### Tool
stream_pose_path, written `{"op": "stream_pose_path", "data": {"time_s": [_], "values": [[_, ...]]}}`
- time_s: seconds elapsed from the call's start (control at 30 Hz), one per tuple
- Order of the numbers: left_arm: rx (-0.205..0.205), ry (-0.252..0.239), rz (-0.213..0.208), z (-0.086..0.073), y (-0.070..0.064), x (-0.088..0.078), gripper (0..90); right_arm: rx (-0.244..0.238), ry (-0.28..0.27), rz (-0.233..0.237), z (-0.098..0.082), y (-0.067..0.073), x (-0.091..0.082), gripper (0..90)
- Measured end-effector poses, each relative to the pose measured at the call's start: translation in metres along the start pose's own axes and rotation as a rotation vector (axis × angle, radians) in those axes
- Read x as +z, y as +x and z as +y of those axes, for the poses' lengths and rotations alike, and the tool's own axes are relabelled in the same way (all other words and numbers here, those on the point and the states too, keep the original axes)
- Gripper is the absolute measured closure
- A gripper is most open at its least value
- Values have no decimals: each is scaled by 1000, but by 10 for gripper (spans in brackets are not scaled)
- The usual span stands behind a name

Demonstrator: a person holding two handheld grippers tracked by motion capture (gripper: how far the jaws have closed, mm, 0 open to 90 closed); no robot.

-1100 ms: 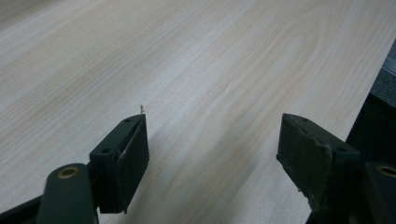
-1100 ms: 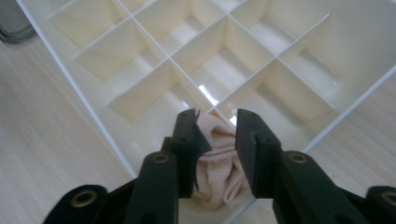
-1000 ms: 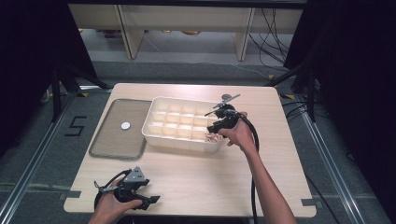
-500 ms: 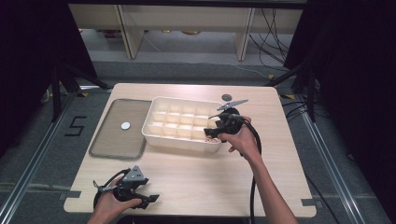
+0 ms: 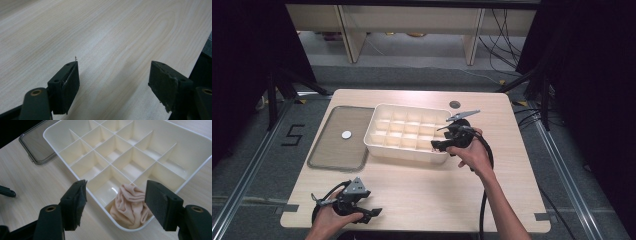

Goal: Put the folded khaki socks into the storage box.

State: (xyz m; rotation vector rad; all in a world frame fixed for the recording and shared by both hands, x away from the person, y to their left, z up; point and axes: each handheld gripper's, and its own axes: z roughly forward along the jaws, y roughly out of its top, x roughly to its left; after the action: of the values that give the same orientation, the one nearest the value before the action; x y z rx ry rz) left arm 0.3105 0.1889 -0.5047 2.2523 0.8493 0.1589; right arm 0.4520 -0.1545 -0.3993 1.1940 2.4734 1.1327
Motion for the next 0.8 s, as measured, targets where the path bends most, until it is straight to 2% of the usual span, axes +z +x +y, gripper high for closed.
{"op": "stream_pose_path", "data": {"time_s": [0.03,0.07,0.1,0.13,0.2,0.23,0.3,0.33,0.4,0.43,0.5,0.53,0.57,0.67,0.7,0.73,0.77,0.8], "values": [[0,1,3,0,0,0,241,-5,-6,-12,-1,0,0,349],[-1,1,5,0,0,0,241,3,-3,6,-2,-1,-1,348],[0,0,2,0,0,0,241,-19,-11,2,-3,-2,0,347],[1,1,-4,0,0,0,241,16,-8,2,-5,-1,-2,347],[1,2,5,0,0,0,241,1,-9,4,-5,-2,-3,346],[0,2,5,0,0,0,241,34,-2,-6,-6,-1,-4,342],[-6,-4,-1,0,0,0,241,24,-20,-7,-8,-1,-4,334],[-10,-9,-5,0,-1,0,241,40,2,-4,-8,0,-6,332],[4,2,-4,0,1,-1,241,41,-31,-9,-11,3,-6,323],[4,-1,-5,0,1,-1,241,18,-27,1,-11,2,-7,319],[-7,-9,-6,0,0,0,241,19,-24,-1,-12,3,-8,317],[2,2,-4,0,0,-1,241,7,-39,4,-13,4,-8,314],[-11,-8,-5,0,-1,0,241,17,-45,5,-14,5,-8,310],[-12,-10,-5,0,-1,0,241,14,-51,4,-16,8,-11,296],[5,-1,-6,0,1,-1,241,19,-29,1,-16,10,-13,292],[-3,-4,0,0,1,0,241,11,-60,10,-18,11,-10,291],[-20,-6,-4,0,1,0,241,2,-29,16,-18,12,-13,290],[0,0,-4,0,3,-1,241,-3,-43,20,-19,12,-13,285]]}}
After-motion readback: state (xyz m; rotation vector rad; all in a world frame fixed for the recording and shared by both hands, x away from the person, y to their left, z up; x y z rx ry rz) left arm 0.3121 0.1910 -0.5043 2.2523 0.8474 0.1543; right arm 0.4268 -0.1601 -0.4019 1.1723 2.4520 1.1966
